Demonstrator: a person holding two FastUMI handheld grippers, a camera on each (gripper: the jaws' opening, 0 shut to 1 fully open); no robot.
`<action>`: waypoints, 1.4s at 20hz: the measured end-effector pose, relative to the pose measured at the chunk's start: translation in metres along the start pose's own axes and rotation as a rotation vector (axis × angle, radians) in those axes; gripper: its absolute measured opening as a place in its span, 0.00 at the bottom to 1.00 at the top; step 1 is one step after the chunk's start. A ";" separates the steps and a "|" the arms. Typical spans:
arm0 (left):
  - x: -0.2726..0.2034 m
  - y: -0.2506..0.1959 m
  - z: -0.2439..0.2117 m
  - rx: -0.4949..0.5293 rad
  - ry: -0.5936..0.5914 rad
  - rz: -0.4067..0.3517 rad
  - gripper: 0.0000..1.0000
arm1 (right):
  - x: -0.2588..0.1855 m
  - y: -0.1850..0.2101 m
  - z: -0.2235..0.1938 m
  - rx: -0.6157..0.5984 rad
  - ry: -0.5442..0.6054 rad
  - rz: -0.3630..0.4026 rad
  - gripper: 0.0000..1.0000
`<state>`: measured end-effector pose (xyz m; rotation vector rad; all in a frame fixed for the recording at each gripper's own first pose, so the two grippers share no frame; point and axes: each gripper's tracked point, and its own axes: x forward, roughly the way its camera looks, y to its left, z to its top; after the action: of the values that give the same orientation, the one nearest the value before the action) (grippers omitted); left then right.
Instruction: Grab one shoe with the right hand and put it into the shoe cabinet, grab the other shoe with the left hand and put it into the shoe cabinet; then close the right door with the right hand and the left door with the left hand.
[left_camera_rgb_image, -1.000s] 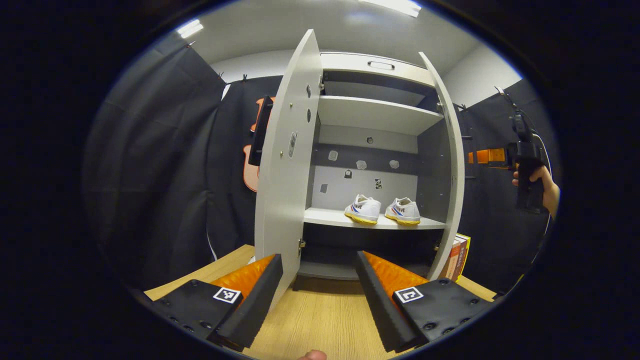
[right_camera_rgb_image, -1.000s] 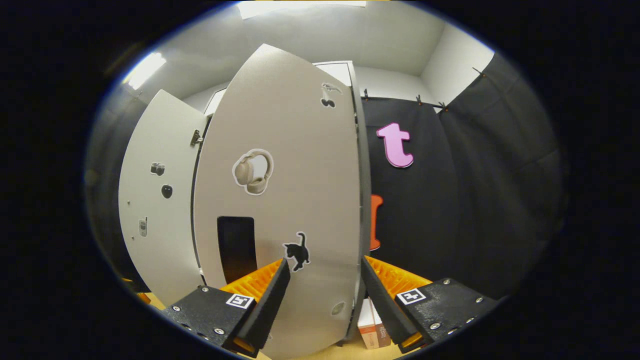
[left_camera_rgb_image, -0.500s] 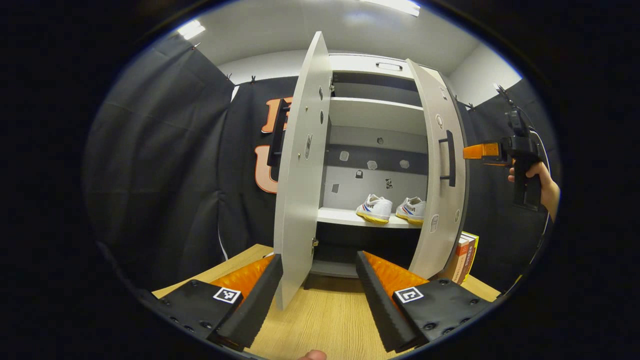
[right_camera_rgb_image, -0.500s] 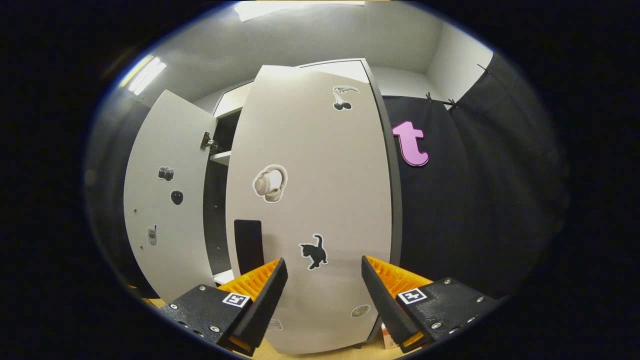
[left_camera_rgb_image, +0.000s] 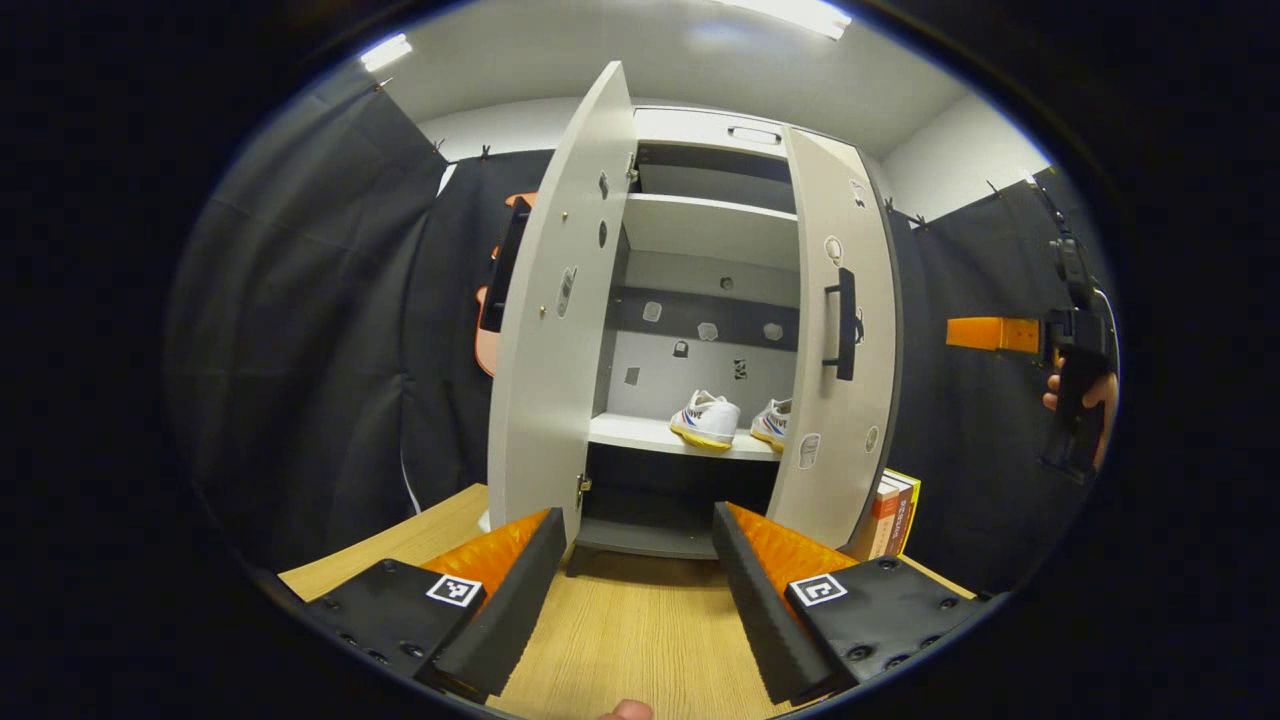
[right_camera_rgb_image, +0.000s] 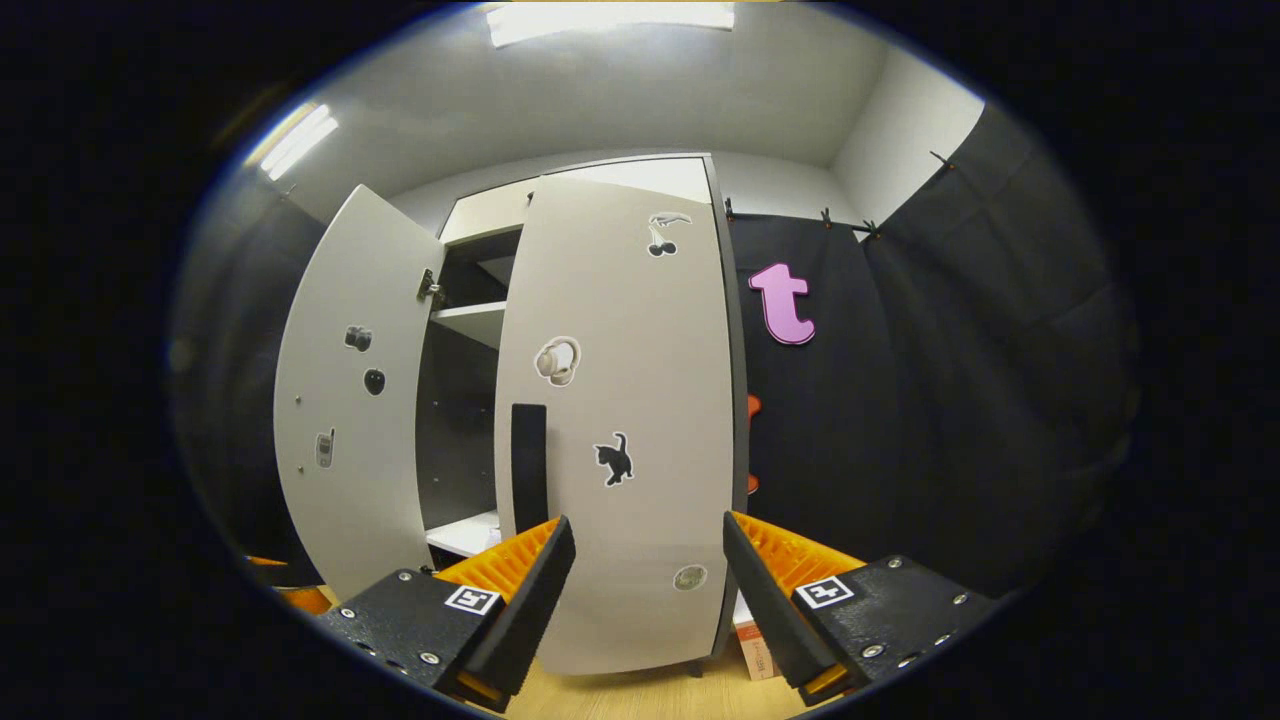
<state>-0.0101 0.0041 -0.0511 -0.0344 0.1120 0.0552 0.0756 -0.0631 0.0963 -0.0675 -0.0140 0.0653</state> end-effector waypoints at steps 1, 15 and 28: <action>0.000 -0.004 0.002 0.006 -0.004 -0.009 0.96 | -0.011 0.003 -0.007 0.001 0.000 -0.005 0.92; 0.012 0.028 0.084 -0.144 -0.120 0.044 0.92 | -0.083 0.014 -0.097 0.085 0.097 -0.008 0.92; 0.117 0.237 0.158 -0.083 -0.163 0.348 0.96 | -0.096 0.012 -0.107 0.126 0.106 -0.061 0.92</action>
<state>0.1101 0.2524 0.0852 -0.0932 -0.0482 0.4094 -0.0197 -0.0645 -0.0129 0.0557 0.0941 0.0017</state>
